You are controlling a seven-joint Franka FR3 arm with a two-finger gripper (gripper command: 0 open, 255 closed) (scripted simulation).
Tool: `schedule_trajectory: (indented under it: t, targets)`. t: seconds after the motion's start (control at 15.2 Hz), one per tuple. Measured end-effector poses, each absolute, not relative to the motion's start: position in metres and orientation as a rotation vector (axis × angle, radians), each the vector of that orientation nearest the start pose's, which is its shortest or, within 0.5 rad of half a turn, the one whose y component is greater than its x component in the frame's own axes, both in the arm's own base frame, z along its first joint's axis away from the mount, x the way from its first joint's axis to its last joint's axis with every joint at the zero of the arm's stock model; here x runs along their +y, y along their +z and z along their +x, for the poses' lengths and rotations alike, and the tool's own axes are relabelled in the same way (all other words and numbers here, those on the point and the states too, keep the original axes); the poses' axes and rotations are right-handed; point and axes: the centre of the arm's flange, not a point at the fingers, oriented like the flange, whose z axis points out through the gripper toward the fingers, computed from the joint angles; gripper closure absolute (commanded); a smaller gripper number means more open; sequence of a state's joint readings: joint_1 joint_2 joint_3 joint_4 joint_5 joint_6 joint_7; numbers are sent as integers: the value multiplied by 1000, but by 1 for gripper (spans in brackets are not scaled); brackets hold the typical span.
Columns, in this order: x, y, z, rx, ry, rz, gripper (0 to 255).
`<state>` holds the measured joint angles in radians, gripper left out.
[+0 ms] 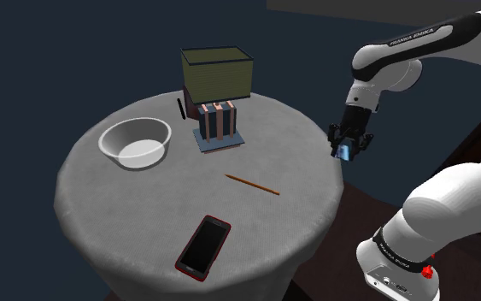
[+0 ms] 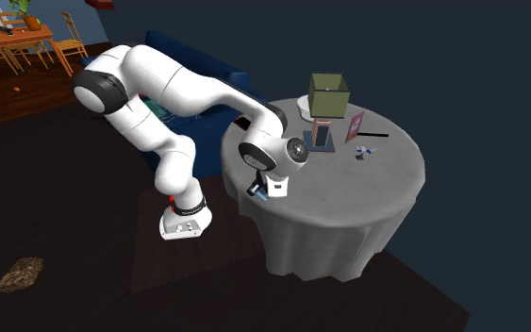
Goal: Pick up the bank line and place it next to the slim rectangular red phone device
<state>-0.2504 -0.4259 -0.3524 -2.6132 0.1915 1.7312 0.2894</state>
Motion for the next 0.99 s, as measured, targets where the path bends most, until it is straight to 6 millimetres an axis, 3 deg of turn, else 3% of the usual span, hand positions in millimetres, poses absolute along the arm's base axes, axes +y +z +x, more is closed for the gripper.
schedule_trajectory:
  t: [0.4,0.99]
  targets:
    - [-166,390,293,1178,601,-2424,255]
    - [-60,393,334,1177,602,-2425,255]
